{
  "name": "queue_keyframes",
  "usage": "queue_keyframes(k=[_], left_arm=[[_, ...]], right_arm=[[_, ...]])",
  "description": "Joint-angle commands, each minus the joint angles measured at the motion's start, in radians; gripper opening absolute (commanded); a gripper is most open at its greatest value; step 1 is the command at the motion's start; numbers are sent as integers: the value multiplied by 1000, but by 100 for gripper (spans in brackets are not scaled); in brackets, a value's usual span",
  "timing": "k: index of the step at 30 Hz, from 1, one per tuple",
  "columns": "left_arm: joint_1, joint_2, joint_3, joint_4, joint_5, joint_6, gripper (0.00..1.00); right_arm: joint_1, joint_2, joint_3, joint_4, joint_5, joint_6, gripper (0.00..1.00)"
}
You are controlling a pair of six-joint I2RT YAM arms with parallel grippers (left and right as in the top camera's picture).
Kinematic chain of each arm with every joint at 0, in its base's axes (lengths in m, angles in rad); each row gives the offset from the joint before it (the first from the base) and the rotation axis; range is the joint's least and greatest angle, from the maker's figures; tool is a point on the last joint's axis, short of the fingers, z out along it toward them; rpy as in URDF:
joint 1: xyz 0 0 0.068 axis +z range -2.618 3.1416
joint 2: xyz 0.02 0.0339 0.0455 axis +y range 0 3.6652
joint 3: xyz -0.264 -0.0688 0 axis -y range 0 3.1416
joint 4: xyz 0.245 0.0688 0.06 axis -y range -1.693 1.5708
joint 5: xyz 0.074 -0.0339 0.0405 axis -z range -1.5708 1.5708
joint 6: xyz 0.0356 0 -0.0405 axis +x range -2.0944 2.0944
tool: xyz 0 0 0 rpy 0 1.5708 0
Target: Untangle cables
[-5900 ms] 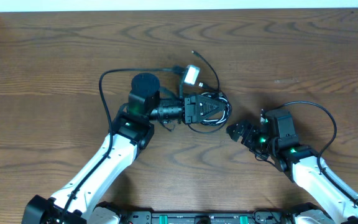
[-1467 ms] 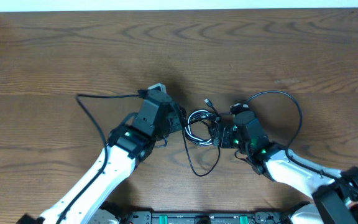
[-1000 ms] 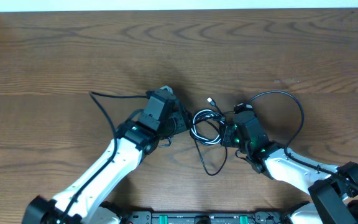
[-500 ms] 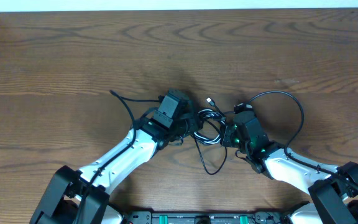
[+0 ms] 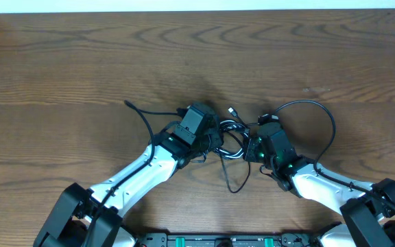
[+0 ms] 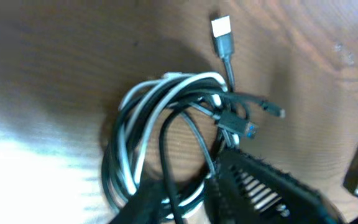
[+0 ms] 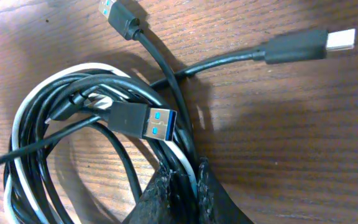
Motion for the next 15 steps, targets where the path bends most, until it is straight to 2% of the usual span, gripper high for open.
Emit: queue_keyframes(k=[1, 2, 4, 9, 15], left_arm=[[-3, 11, 9, -1, -52, 0, 19], [-3, 11, 9, -2, -60, 0, 13], [-3, 11, 9, -2, -66, 1, 8], [-2, -1, 9, 13, -81, 6, 8], [-2, -134, 18, 20, -84, 122, 7]], right_arm=[[-3, 9, -9, -6, 22, 2, 8], [-3, 9, -9, -6, 22, 2, 8], [-3, 9, -9, -6, 22, 2, 8], [-3, 9, -9, -9, 22, 2, 7], [-3, 9, -9, -13, 22, 2, 4]])
